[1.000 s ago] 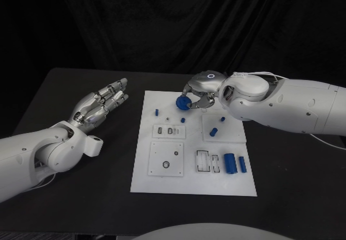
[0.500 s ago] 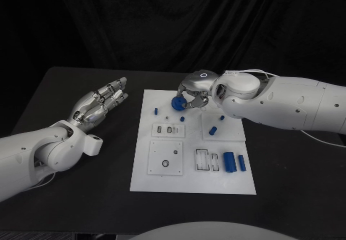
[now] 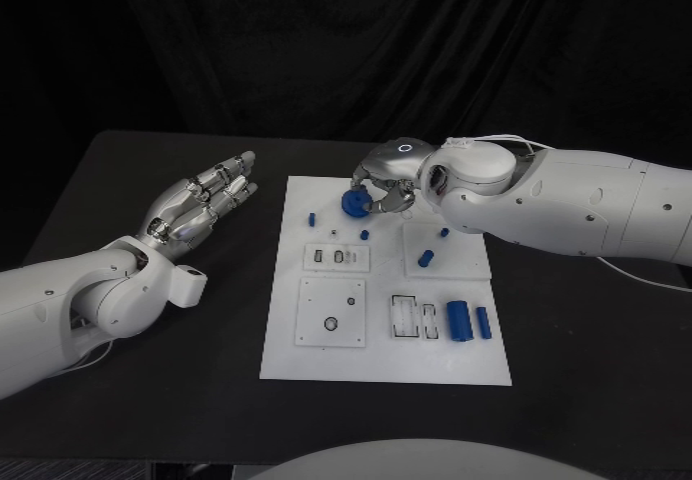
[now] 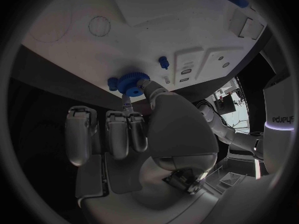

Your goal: Assemble the parts on the task board

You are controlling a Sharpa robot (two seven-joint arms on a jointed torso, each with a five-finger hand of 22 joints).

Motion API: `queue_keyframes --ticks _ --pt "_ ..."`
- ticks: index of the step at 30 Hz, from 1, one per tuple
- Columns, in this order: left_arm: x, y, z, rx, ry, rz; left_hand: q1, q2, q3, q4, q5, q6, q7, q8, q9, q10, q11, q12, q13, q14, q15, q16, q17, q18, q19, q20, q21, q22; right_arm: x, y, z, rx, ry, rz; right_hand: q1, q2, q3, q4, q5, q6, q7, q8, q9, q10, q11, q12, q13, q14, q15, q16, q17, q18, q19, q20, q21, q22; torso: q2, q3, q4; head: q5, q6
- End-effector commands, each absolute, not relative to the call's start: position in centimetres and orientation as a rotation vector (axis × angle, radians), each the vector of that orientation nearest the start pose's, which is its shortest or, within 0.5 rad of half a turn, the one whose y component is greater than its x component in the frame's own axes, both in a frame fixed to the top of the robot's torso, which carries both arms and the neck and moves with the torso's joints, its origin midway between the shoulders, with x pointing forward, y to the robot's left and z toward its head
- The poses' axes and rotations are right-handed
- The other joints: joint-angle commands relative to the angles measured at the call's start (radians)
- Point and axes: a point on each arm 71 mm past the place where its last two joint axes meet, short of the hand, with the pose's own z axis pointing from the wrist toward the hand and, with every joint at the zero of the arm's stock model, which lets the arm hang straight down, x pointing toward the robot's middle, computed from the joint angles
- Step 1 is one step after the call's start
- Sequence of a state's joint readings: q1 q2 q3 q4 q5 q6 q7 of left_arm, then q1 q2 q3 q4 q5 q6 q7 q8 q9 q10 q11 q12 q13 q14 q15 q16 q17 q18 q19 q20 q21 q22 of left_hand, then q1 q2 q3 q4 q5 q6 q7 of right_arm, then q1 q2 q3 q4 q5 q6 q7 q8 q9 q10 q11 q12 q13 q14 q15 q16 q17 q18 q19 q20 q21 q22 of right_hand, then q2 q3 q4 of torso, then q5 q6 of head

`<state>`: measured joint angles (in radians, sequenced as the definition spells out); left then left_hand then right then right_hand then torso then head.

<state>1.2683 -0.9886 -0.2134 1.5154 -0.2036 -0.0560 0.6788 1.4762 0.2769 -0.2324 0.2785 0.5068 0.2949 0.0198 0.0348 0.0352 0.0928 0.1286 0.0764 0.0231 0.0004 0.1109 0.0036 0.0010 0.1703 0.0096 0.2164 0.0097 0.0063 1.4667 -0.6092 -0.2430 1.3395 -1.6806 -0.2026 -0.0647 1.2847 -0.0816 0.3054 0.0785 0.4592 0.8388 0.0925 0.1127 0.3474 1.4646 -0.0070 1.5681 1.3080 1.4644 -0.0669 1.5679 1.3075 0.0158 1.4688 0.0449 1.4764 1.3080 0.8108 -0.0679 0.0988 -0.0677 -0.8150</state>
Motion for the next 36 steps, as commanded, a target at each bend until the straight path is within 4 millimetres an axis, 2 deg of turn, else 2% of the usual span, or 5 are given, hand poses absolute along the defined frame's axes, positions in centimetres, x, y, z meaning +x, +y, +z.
queue_keyframes --ticks 1,6,20,32,36 --pt "46.2 26.8 -17.8 -0.661 1.339 -1.766 0.008 0.001 0.008 -0.001 0.007 -0.001 0.010 0.003 0.001 0.001 0.003 0.005 0.001 0.000 0.007 -0.004 -0.001 0.006 0.002 0.007 0.002 0.001 53.1 -13.3 -14.1 -0.650 1.606 0.409 0.002 -0.009 0.010 -0.001 0.005 -0.013 0.002 -0.021 -0.011 0.106 0.009 0.003 0.263 0.106 0.008 0.003 0.263 0.016 0.035 0.007 -0.013 0.208 0.000 -0.0001 0.0004 0.001 -0.001" --pt "46.2 26.8 -17.8 -0.662 1.341 -1.768 0.009 -0.001 0.008 -0.002 0.007 0.003 0.016 0.004 0.002 0.002 0.004 0.005 0.001 0.000 0.007 -0.004 -0.001 0.006 0.002 0.008 0.002 0.001 53.2 -13.3 -14.1 -0.647 1.606 0.406 0.004 -0.010 0.019 -0.009 0.001 -0.057 -0.001 -0.052 -0.040 0.106 0.008 0.003 0.263 0.106 0.007 0.003 0.263 0.018 0.031 0.007 -0.021 0.205 0.000 -0.0002 -0.0001 0.001 -0.002" --pt "46.3 26.8 -17.9 -0.661 1.341 -1.769 0.011 -0.001 0.010 -0.003 0.008 0.007 0.022 0.005 0.002 0.006 0.004 0.008 0.002 0.000 0.008 -0.004 -0.001 0.007 0.002 0.009 0.002 0.001 53.1 -13.1 -14.1 -0.653 1.599 0.416 0.001 0.002 0.029 -0.018 -0.008 -0.235 -0.016 -0.059 -0.132 0.106 -0.004 0.003 0.263 0.106 -0.002 0.001 0.262 0.024 0.019 -0.001 -0.046 0.196 0.000 -0.0007 -0.0004 0.003 -0.002" --pt "46.2 27.0 -17.8 -0.661 1.336 -1.766 0.012 -0.001 0.011 -0.003 0.010 0.009 0.024 0.005 0.003 0.007 0.004 0.009 0.002 0.000 0.008 -0.004 -0.001 0.007 0.003 0.009 0.003 0.002 52.6 -14.5 -13.3 -0.623 1.511 0.464 0.016 0.010 0.040 -0.034 -0.013 -0.214 -0.019 -0.051 -0.139 0.106 -0.007 0.003 0.263 0.104 -0.005 -0.003 0.259 0.026 0.014 -0.004 -0.056 0.193 -0.001 -0.0006 -0.0002 0.005 0.003" --pt "46.1 27.0 -17.8 -0.661 1.334 -1.764 0.012 -0.001 0.011 -0.004 0.010 0.009 0.024 0.005 0.003 0.008 0.005 0.010 0.003 0.000 0.008 -0.004 -0.001 0.007 0.003 0.009 0.003 0.002 51.8 -16.3 -11.9 -0.580 1.431 0.486 -0.038 0.017 0.003 0.009 -0.168 -0.075 -0.007 -0.023 -0.125 0.106 0.000 0.003 0.263 0.106 0.000 0.003 0.263 0.014 0.040 -0.002 -0.016 0.213 -0.001 -0.0003 -0.0006 0.011 0.009"
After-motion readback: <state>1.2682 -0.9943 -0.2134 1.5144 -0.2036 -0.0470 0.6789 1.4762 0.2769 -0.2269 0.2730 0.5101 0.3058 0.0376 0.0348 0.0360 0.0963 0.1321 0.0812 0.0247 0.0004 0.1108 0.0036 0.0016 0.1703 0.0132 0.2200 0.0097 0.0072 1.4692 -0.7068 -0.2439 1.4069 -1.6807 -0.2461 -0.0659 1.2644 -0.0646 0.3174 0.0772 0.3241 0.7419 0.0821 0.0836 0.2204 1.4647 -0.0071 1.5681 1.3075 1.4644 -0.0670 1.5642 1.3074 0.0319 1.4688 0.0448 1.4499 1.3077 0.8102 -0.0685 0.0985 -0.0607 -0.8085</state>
